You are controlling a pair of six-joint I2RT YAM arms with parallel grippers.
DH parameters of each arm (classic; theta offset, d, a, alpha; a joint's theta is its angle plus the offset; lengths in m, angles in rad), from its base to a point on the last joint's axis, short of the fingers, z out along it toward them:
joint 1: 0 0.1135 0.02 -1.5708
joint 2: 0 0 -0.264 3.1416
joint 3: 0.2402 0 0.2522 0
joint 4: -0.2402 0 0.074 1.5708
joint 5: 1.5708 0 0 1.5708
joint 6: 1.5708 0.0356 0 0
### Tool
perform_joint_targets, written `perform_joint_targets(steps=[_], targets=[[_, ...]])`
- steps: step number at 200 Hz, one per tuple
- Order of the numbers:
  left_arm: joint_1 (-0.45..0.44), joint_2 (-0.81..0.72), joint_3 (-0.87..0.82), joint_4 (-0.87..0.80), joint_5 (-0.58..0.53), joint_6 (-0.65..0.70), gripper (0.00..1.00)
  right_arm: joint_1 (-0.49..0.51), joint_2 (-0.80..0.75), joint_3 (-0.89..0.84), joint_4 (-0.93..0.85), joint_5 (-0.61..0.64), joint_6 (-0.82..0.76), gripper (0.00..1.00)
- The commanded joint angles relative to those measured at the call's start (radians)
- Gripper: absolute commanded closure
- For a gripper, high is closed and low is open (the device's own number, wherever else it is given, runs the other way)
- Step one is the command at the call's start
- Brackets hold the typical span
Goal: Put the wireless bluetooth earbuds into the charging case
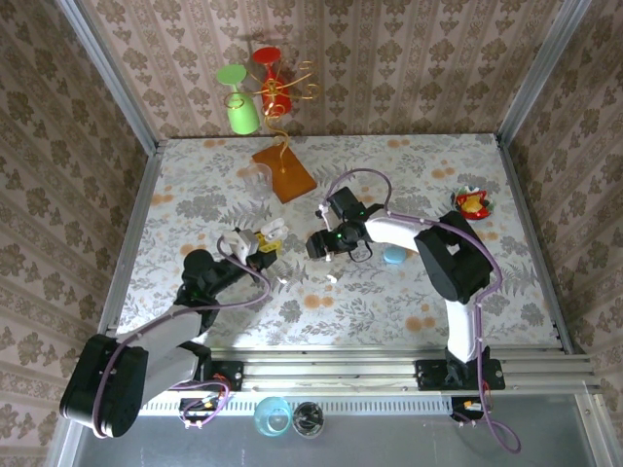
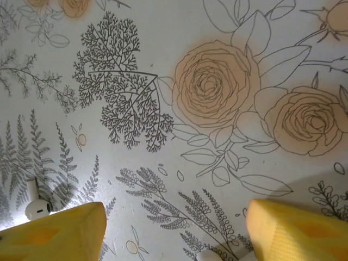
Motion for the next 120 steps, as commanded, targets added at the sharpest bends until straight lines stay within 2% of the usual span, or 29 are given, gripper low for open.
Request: perform_joint_targets(steps=[1,92,120], targets=[[0.006,-0.017,-0.011,-0.016,-0.009,0.023,1.00,-0.009,0.014,0.010,-0.086,-0.023,-0.024,0.28],[0.006,0.018,-0.004,0.016,-0.002,0.019,1.00,0.021,-0.151,-0.172,-0.072,-0.101,0.016,0.38],[0.006,0.026,-0.002,0.021,0.001,0.020,1.00,0.019,-0.193,-0.196,-0.047,-0.020,0.048,0.45]])
